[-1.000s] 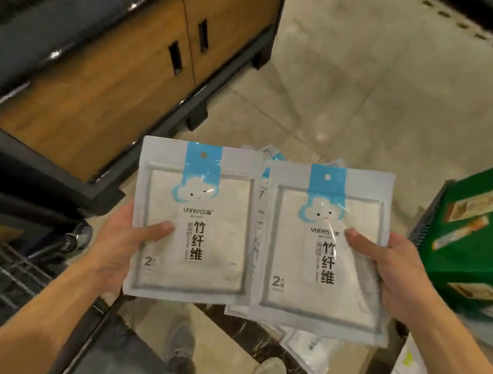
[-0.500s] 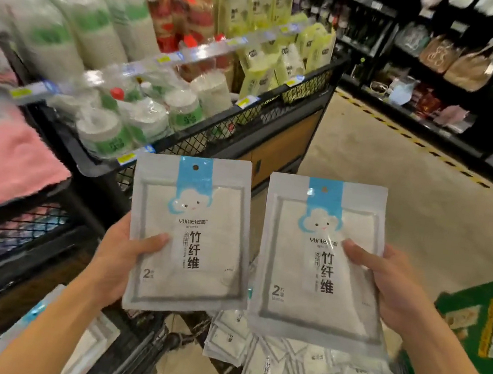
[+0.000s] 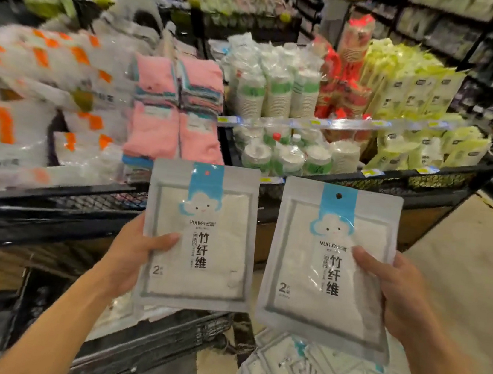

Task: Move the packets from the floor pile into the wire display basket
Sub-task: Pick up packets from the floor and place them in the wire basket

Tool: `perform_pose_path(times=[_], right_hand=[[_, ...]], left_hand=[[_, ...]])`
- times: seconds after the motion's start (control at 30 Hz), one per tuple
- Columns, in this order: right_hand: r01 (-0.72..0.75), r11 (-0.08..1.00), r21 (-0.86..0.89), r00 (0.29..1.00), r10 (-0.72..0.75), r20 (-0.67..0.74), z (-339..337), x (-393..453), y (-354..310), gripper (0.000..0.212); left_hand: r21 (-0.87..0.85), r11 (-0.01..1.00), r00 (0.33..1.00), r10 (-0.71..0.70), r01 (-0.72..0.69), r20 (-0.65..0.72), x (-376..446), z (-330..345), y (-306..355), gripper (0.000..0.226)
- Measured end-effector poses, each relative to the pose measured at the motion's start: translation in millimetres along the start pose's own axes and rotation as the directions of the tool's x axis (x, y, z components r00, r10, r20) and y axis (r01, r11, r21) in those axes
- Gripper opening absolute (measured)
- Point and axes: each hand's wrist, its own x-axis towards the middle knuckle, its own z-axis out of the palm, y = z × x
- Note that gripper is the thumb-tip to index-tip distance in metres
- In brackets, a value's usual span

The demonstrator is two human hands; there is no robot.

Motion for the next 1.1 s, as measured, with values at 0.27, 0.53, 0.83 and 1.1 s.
perform_pose_path(times=[0.27, 0.53, 0.83, 1.1], right_hand=[[0.000, 0.993, -0.118, 0.967, 0.031, 0.254, 108.6, 7.7, 12.0, 0.037], [-0.044, 0.974, -0.223, 0.924, 0.125, 0.362, 231.5, 20.0, 58.8, 0.026], [-0.135, 0.936, -0.326, 0.926, 0.236, 0.294, 332.5, 54.1, 145.3, 0.035], [-0.257, 0.868, -0.424, 0.896, 0.379, 0.232, 360.3, 93.6, 232.2, 0.049]], left_hand=[[-0.054, 0.996, 0.963, 0.049, -0.066, -0.264, -80.4, -99.1, 8.7, 0.086], [-0.103, 0.994, 0.912, -0.010, -0.035, -0.410, -94.6, -219.0, -0.3, 0.085], [-0.181, 0.977, 0.877, -0.183, 0.112, -0.444, -52.7, -337.1, -51.9, 0.059], [-0.179, 0.950, 0.800, -0.310, 0.254, -0.513, -9.5, -370.0, -124.7, 0.044]])
